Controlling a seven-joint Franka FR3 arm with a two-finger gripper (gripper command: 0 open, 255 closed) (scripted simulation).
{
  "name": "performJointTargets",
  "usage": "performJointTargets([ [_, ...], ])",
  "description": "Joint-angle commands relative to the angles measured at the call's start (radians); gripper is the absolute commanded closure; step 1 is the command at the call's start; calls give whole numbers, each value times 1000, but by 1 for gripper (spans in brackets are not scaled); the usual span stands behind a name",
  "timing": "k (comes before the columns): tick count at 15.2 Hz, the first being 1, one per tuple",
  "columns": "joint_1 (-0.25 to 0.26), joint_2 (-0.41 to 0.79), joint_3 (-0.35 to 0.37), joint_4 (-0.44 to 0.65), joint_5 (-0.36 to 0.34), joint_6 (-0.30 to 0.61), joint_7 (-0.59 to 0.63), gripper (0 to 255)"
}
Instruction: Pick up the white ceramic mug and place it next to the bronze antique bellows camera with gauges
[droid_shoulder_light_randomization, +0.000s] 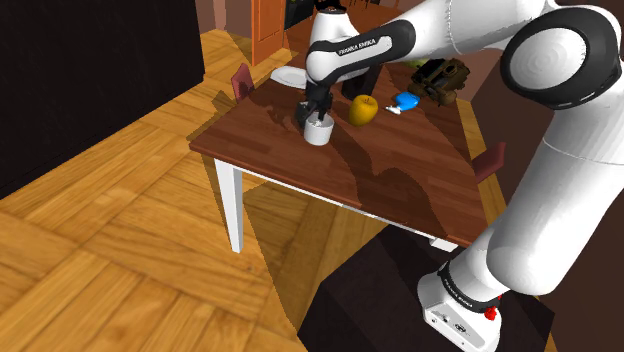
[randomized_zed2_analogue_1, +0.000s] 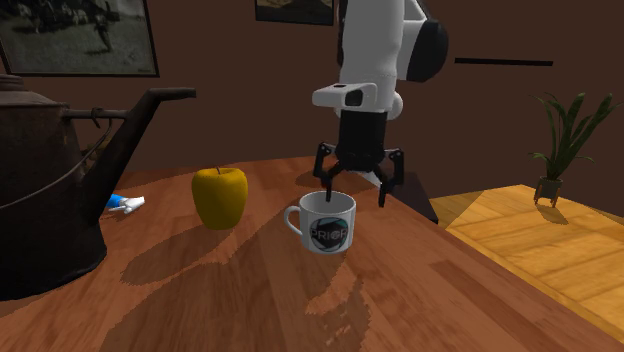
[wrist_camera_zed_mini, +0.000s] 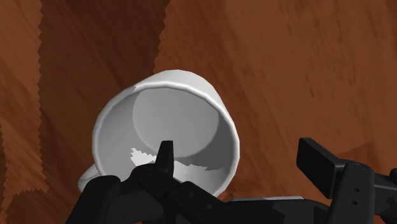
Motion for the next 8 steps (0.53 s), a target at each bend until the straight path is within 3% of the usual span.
performJointTargets([
  [1,-1,19,0,2,1,19,-2,0],
  [8,-3,52,-1,-15,0,69,-2,0],
])
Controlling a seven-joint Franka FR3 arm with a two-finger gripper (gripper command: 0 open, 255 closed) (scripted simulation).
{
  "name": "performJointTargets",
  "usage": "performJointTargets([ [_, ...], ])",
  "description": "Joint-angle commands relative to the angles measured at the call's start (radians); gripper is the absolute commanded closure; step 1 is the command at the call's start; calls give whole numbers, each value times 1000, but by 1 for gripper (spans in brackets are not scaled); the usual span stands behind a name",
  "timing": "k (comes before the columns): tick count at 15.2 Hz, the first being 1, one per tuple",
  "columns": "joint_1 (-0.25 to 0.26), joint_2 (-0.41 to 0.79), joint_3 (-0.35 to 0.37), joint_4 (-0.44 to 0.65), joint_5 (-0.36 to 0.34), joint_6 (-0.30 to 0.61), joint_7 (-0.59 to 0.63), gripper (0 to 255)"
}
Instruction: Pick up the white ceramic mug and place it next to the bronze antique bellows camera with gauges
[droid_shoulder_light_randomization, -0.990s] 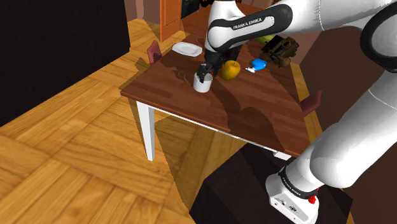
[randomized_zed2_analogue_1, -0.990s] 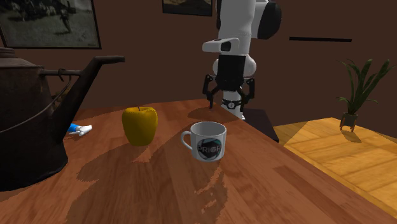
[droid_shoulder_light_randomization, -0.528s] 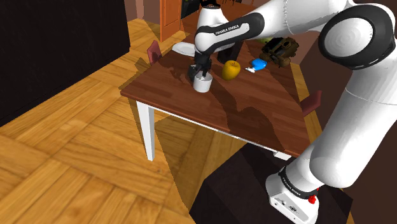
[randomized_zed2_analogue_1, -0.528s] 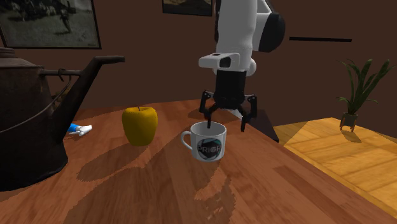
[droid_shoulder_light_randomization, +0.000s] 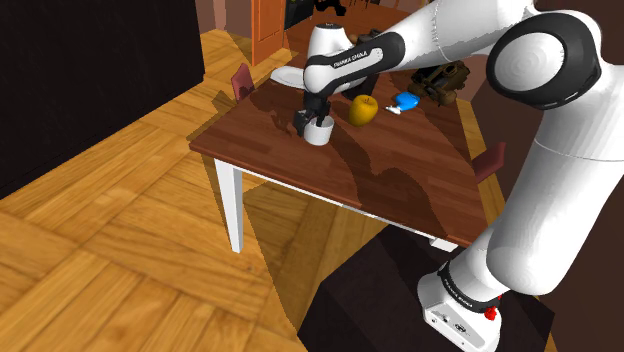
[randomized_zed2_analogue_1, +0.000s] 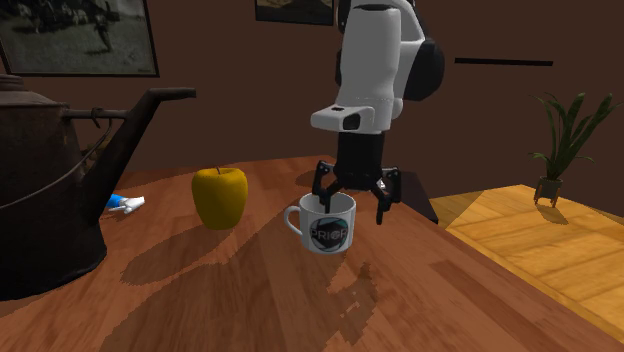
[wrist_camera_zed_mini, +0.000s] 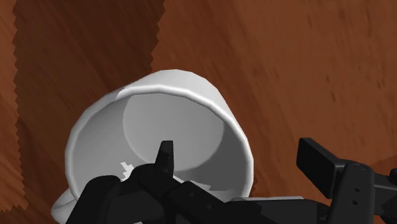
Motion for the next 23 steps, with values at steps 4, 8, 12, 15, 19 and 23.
performJointTargets([
  [4,0,1,0,-1,0,2,0,0],
  [8,0,1,0,-1,0,2,0,255],
  [12,0,1,0,-1,0,2,0,255],
  [15,0,1,0,-1,0,2,0,255],
  [19,0,-25,0,18,1,-43,-2,255],
  [23,0,-49,0,41,1,-90,-4,255],
])
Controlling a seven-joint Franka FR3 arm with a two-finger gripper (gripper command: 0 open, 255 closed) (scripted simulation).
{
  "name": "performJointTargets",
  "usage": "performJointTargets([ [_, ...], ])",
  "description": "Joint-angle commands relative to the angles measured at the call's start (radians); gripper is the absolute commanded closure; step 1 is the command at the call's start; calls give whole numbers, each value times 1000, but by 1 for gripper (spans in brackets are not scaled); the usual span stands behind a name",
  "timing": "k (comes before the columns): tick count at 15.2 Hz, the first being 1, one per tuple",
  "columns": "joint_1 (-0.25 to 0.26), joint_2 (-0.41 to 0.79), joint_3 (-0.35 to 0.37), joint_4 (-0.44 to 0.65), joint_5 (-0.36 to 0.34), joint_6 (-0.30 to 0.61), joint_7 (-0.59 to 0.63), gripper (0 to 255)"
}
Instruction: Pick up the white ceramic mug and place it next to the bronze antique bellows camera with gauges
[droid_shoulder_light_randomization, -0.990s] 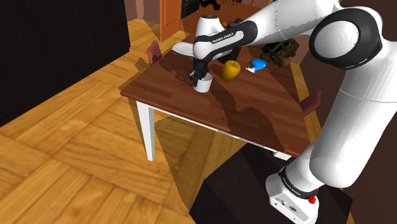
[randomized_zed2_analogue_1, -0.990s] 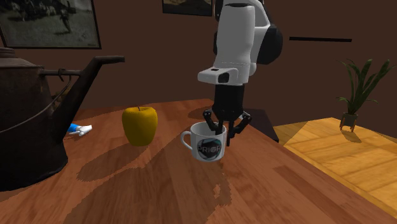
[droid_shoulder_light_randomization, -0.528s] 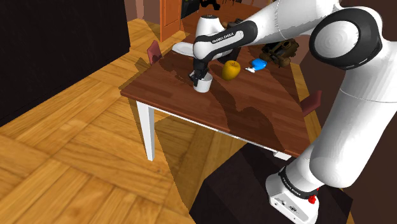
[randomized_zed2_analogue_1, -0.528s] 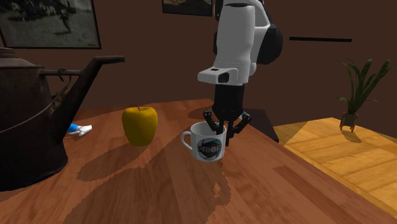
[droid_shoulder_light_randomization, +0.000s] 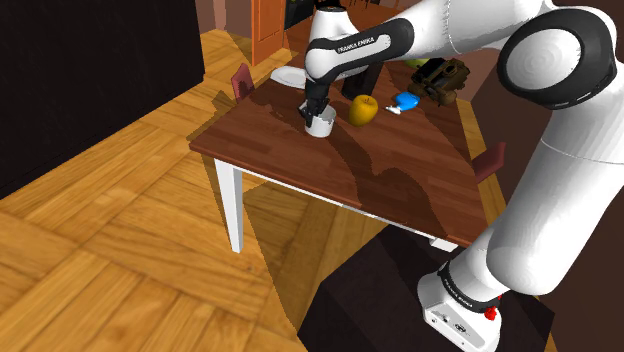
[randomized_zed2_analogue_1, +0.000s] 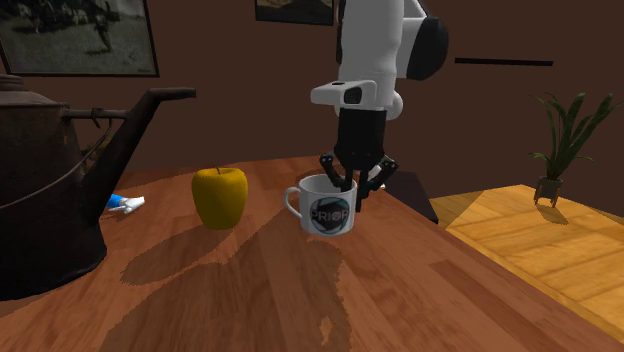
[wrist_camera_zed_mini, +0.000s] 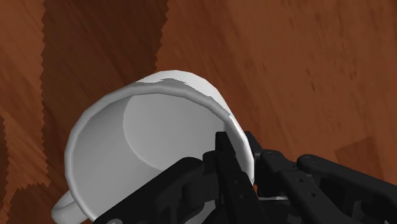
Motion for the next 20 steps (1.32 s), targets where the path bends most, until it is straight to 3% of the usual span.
performJointTargets([
  [1,0,-14,0,8,0,-23,-1,255],
  [20,1,-83,0,173,3,-256,-10,255],
])
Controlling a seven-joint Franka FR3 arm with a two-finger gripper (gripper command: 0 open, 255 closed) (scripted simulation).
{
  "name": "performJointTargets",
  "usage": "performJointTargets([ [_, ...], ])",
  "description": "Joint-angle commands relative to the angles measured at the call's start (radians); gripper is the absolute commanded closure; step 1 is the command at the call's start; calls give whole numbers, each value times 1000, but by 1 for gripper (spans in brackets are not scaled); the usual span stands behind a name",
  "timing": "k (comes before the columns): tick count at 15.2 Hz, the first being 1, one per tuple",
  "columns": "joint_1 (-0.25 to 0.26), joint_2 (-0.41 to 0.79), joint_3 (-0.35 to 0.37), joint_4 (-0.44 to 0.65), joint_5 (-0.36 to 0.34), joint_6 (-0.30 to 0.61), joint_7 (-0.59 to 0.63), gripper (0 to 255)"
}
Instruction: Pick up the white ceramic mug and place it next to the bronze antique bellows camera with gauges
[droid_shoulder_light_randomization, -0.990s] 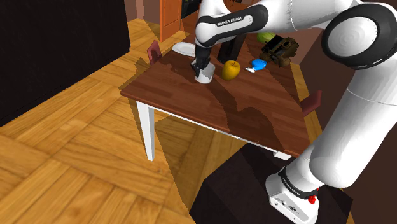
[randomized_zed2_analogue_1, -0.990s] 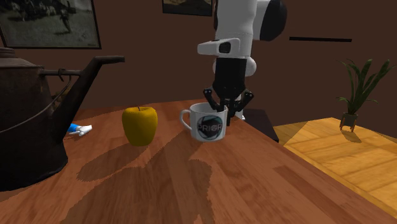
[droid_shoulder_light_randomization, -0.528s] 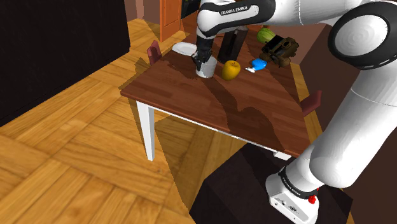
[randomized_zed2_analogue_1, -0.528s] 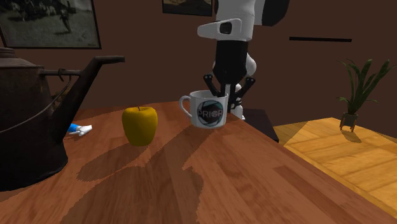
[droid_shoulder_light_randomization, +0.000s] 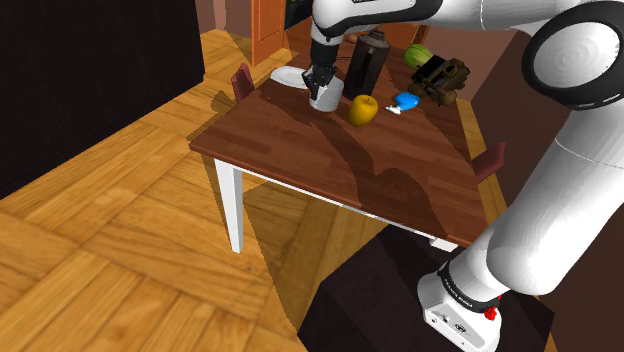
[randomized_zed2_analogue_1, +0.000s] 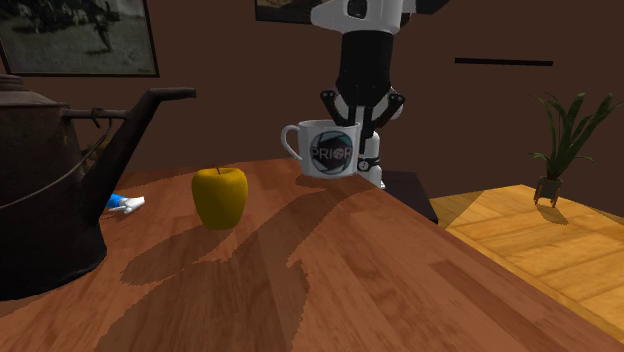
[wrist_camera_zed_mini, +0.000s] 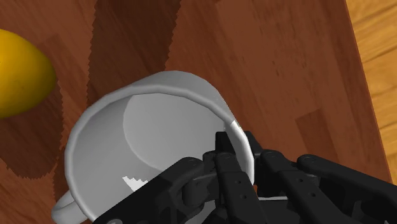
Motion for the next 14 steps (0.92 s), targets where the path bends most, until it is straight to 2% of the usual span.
performJointTargets([
  [1,0,-1,0,27,0,-28,-2,255],
  [14,0,-1,0,202,2,-203,-8,255],
])
